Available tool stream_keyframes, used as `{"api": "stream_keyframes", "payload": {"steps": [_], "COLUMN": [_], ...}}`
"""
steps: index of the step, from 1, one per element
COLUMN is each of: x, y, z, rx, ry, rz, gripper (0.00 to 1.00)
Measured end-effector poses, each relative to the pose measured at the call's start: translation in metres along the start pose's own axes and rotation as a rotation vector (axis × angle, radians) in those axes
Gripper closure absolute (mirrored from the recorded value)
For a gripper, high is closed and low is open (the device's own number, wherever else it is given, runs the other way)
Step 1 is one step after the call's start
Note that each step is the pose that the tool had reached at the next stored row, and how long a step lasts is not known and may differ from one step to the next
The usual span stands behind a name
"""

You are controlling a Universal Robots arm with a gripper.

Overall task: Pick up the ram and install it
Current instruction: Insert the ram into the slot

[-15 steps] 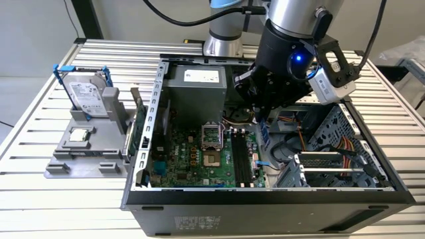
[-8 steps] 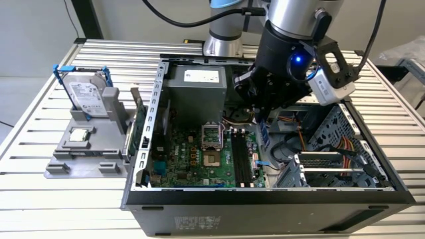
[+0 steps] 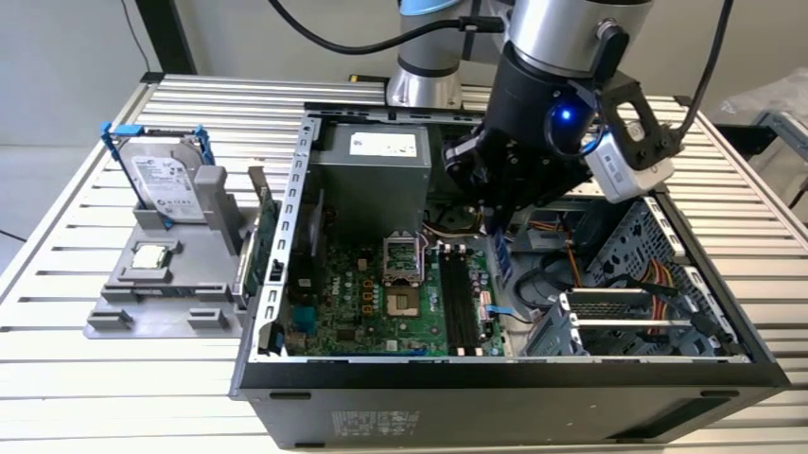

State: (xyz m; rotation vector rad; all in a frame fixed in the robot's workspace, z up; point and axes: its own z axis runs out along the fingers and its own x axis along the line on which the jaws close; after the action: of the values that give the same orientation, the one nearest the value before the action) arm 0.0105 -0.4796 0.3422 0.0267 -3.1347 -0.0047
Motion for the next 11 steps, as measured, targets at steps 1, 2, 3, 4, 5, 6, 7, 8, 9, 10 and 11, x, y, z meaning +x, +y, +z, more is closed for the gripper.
{"api": "stream_keyframes", "payload": {"steps": [1, 2, 3, 4, 5, 6, 7, 8, 9, 10, 11], "x": [0.0000, 0.0000, 0.0000, 0.0000, 0.0000, 0.0000, 0.0000, 0.0000, 0.0000, 0.0000, 0.0000], "y": [0.0000, 0.0000, 0.0000, 0.0000, 0.0000, 0.0000, 0.0000, 0.0000, 0.0000, 0.0000, 0.0000], "z": [0.0003, 0.0005, 0.0009, 0.0012, 0.0014, 0.0017, 0.0020, 0.0023, 0.0027, 0.0031, 0.0035], "rx": [0.0004, 0.0008, 0.0012, 0.0016, 0.0020, 0.0024, 0.0030, 0.0034, 0.0038, 0.0042, 0.0046], "ry": [0.0000, 0.0000, 0.0000, 0.0000, 0.0001, 0.0000, 0.0001, 0.0001, 0.0000, 0.0001, 0.0001], "rz": [0.000, 0.000, 0.000, 0.000, 0.000, 0.000, 0.000, 0.000, 0.000, 0.000, 0.000], "gripper": [1.00, 1.00, 1.00, 1.00, 1.00, 1.00, 1.00, 1.00, 1.00, 1.00, 1.00]}}
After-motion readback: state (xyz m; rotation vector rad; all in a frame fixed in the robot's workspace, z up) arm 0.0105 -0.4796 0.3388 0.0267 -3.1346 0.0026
